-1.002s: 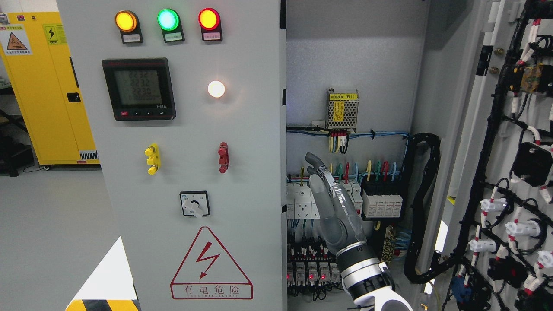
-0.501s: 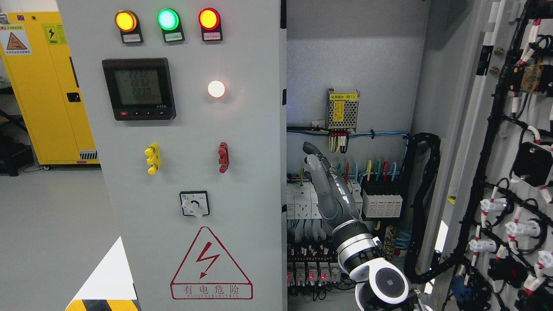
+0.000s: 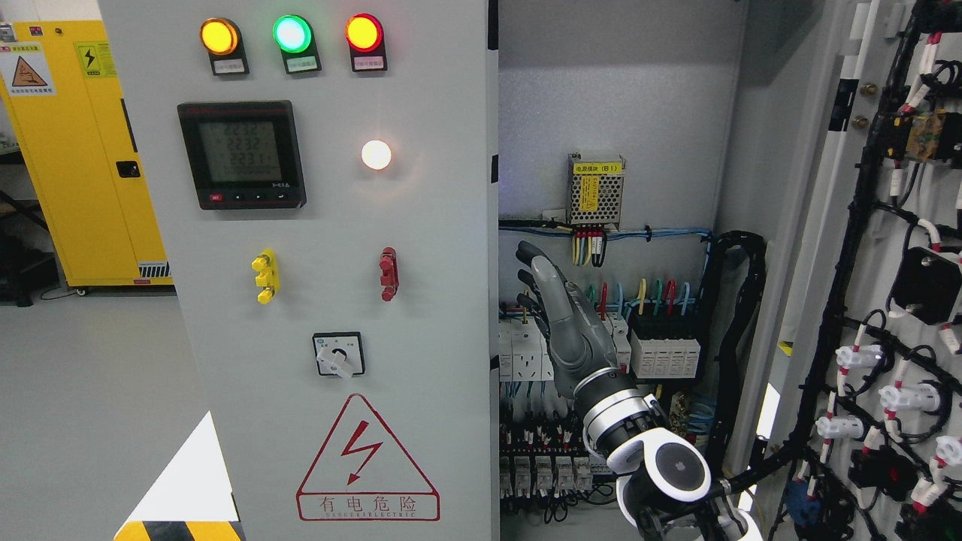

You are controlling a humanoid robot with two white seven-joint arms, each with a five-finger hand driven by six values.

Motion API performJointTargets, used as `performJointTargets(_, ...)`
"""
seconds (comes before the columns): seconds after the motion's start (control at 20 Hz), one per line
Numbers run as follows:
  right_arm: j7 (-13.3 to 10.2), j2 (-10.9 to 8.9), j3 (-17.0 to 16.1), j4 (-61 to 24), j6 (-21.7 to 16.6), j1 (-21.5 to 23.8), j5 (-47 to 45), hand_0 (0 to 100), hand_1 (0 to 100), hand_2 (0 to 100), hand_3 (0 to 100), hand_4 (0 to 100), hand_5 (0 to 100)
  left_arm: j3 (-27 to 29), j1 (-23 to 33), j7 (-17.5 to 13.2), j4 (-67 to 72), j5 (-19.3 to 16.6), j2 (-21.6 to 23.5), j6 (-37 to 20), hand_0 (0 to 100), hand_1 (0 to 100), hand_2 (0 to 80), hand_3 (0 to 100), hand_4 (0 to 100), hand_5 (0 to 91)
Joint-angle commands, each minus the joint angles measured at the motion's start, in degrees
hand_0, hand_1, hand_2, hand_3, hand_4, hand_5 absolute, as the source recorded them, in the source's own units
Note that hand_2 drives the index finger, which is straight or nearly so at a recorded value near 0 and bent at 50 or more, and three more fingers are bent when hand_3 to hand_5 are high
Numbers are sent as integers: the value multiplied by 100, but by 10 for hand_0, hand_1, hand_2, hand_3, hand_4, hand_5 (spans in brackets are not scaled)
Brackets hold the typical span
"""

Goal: Open door with both hands
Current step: 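Raise the right hand to the inner edge of the indicator-light door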

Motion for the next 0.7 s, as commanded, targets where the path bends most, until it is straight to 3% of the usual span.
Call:
performJointTargets(0.0, 109, -233, -290, 310, 120, -133, -614, 201, 122, 0, 0, 0, 0, 6, 35, 0, 106, -1, 16, 1, 0, 0, 0, 0, 0, 0)
performJointTargets(0.1, 127, -357, -290, 301, 173, -151, -826, 201, 122, 0, 0, 0, 0, 6, 44, 0, 106, 8, 16, 1, 0, 0, 0, 0, 0, 0)
performJointTargets(0.25, 626, -366, -298, 397, 305, -265, -853, 201, 122, 0, 0, 0, 0, -2, 35, 0, 98, 17, -2, 1, 0, 0, 0, 0, 0, 0)
performJointTargets(0.65, 1207, -348, -386, 590, 420, -449, -871, 200, 123, 0, 0, 0, 0, 6, 35, 0, 98, 17, -10, -78, 0, 0, 0, 0, 0, 0)
